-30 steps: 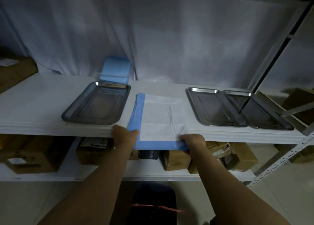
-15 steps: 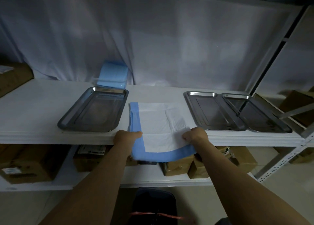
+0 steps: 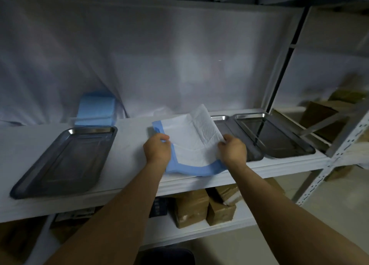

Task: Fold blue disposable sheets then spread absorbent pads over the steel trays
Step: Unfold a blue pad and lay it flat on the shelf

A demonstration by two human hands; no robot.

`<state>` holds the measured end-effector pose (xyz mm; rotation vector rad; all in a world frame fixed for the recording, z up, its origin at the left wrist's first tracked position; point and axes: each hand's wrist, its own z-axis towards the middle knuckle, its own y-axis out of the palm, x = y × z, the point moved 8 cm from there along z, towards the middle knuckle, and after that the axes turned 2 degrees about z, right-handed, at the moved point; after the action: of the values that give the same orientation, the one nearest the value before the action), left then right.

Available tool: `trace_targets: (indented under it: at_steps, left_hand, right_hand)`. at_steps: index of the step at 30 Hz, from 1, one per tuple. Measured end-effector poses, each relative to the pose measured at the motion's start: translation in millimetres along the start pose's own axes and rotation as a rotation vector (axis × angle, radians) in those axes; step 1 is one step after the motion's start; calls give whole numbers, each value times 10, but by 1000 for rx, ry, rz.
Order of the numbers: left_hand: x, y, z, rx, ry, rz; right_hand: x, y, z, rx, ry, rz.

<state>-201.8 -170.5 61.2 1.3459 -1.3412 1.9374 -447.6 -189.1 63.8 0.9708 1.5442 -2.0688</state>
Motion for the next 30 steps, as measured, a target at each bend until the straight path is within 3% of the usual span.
trace_targets:
  at_steps: [15,21,30]
  left_hand:
    - [1001,2440,-44,-466,117,119]
    - [1195,3089,-47,-492,147,167]
    - [1232,3415,-22,-467,191,364]
  right_hand:
    - [1422,-1139,1485,208,116,-167]
    - [1894,-1347,1869,251,135,-198]
    - [2213,-1250,2010,221,214,-349]
